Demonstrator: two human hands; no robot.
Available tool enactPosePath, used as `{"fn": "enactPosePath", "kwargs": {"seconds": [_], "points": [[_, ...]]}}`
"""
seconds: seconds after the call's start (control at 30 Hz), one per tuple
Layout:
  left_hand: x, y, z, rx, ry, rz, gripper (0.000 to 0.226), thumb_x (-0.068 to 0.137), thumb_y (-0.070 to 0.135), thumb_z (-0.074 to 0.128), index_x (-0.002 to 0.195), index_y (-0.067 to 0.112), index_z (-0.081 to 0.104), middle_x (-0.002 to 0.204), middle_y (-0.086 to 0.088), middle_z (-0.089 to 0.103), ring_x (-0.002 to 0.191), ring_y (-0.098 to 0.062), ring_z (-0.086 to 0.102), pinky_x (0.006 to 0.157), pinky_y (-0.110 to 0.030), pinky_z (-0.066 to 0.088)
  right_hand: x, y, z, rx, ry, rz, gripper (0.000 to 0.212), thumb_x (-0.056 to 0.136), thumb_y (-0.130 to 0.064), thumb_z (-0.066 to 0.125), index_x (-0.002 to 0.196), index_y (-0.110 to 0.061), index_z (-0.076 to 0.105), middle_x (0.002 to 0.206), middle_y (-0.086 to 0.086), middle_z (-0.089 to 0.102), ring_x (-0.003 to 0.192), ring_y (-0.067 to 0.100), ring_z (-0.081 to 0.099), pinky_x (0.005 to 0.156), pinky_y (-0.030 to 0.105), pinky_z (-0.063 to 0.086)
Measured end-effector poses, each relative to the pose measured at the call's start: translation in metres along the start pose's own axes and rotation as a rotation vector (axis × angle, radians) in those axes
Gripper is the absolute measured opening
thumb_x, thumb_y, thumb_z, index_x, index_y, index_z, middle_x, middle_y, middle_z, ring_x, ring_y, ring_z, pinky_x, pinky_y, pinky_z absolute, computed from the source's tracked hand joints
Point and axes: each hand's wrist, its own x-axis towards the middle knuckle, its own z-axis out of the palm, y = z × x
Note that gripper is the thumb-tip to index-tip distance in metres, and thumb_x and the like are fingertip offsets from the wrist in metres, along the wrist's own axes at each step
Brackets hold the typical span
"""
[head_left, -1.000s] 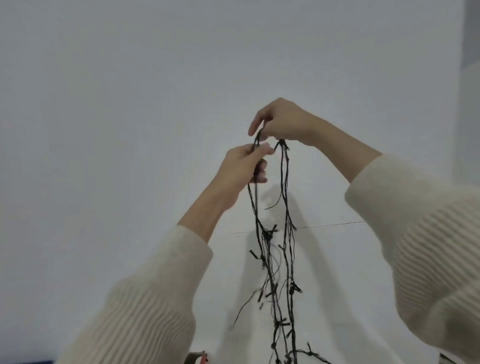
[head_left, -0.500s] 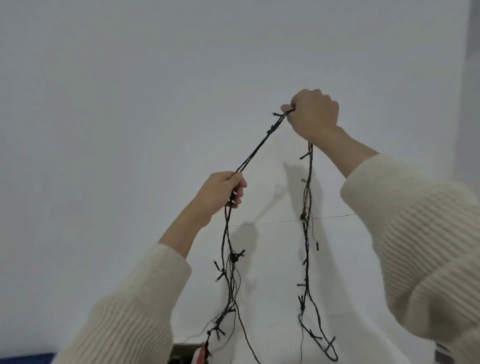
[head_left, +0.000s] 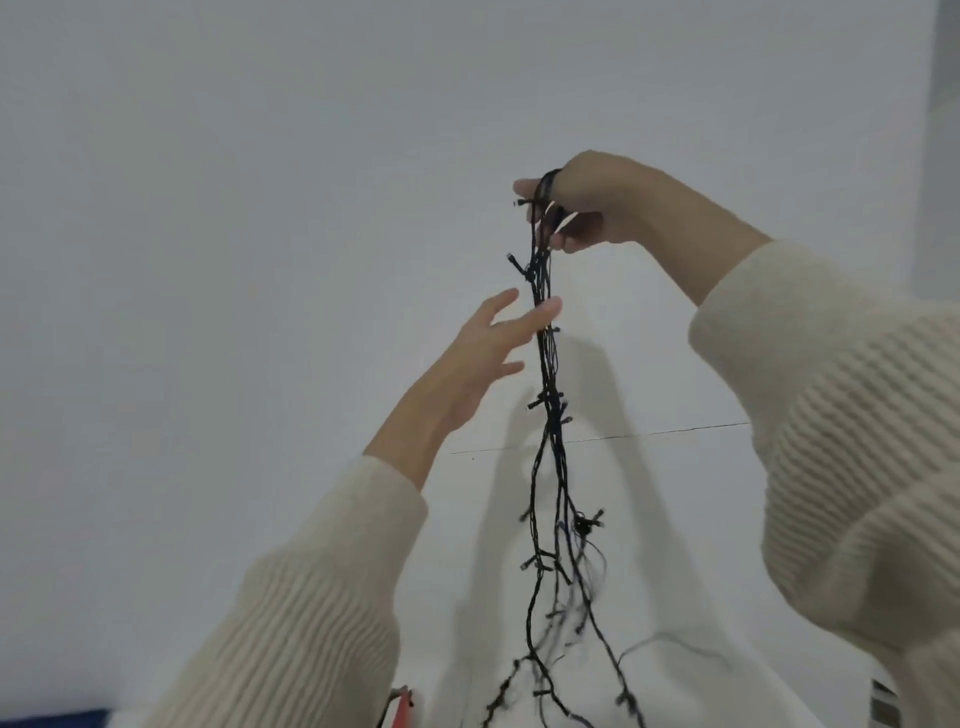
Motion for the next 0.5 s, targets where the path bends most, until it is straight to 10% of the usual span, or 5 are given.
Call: {"fn": "enactPosePath", "kwargs": {"seconds": [0.13, 0.23, 0.33, 0.5], "points": [[0.001, -0.019, 0.021, -0.003, -0.128, -0.079, 0.039, 0.086, 0.029, 0.064, 0.12, 0.015, 0.052, 0.081, 0.002, 0.07, 0.083, -0.016, 0.068, 0.094, -0.042, 0.045, 0.002, 0.004, 0.0, 0.29, 0.004, 0.052, 0.031, 0.096, -0.029, 0.049, 0.069, -0.014, 0.052, 0.054, 0.002, 0.056, 0.031, 0.011, 0.049, 0.034, 0.013, 0.04], [-0.011, -0.046, 0.013, -0.01, -0.268, -0.206, 0.014, 0.092, 0.023, 0.056, 0.093, 0.011, 0.063, 0.05, 0.007, 0.044, 0.043, -0.01, 0.046, 0.072, -0.031, 0.056, 0.008, 0.024, -0.008, 0.622, 0.103, 0.1, 0.026, 0.098, -0.021, 0.046, 0.073, -0.017, 0.05, 0.046, -0.005, 0.054, 0.035, 0.01, 0.054, 0.035, 0.014, 0.041], [-0.021, -0.067, -0.008, 0.064, -0.24, -0.298, 0.02, 0.09, 0.031, 0.058, 0.083, 0.013, 0.062, 0.05, 0.009, 0.027, 0.04, -0.008, 0.026, 0.052, -0.02, 0.04, 0.009, 0.052, -0.02, 0.9, 0.235, 0.179, 0.034, 0.1, -0.013, 0.034, 0.068, -0.013, 0.046, 0.029, -0.002, 0.049, 0.025, 0.01, 0.051, 0.039, 0.017, 0.039], [-0.02, -0.058, -0.039, 0.257, -0.228, -0.344, 0.022, 0.09, 0.028, 0.059, 0.076, 0.012, 0.062, 0.048, 0.007, 0.038, 0.047, -0.011, 0.047, 0.068, -0.024, 0.048, 0.0, 0.116, -0.032, 1.276, 0.47, 0.299, 0.038, 0.099, -0.003, 0.032, 0.062, -0.002, 0.04, 0.023, 0.007, 0.044, 0.017, 0.014, 0.043, 0.029, 0.018, 0.041]]}}
